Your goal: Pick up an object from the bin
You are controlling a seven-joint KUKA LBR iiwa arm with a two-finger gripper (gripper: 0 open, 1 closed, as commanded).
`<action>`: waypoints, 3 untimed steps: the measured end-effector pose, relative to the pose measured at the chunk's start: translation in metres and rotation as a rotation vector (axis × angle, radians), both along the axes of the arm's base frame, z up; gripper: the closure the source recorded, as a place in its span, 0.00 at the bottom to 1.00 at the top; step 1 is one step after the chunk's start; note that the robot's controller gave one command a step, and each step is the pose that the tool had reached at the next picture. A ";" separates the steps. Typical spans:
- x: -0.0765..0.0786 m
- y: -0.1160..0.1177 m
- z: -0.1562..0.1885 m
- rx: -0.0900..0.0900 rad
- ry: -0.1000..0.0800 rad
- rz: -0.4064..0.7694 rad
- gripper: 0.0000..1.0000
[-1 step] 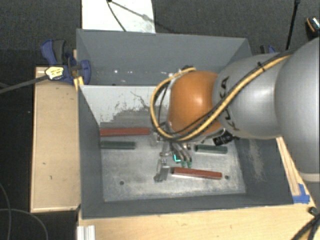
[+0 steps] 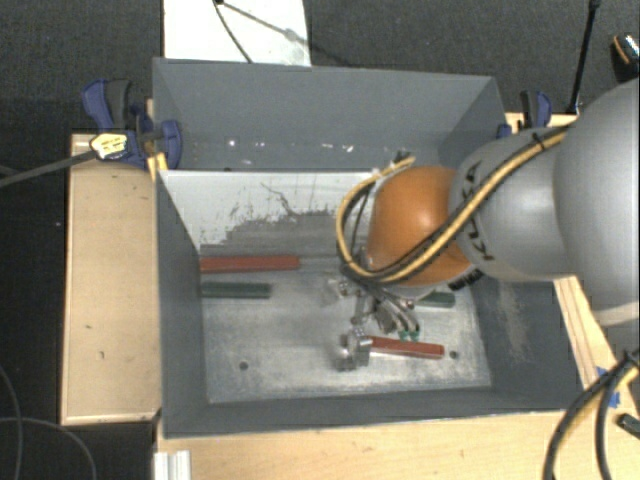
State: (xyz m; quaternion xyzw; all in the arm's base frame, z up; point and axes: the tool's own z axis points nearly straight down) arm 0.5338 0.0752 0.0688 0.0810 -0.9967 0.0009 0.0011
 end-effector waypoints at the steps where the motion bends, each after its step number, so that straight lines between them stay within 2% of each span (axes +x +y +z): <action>1: 0.003 -0.076 0.002 -0.002 -0.002 0.067 0.00; 2: 0.003 -0.070 0.002 0.003 -0.001 0.069 1.00; 3: 0.000 -0.079 0.133 0.001 -0.008 0.590 1.00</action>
Offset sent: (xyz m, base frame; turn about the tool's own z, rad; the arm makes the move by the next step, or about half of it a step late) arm 0.0028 -0.0701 0.0016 -0.0750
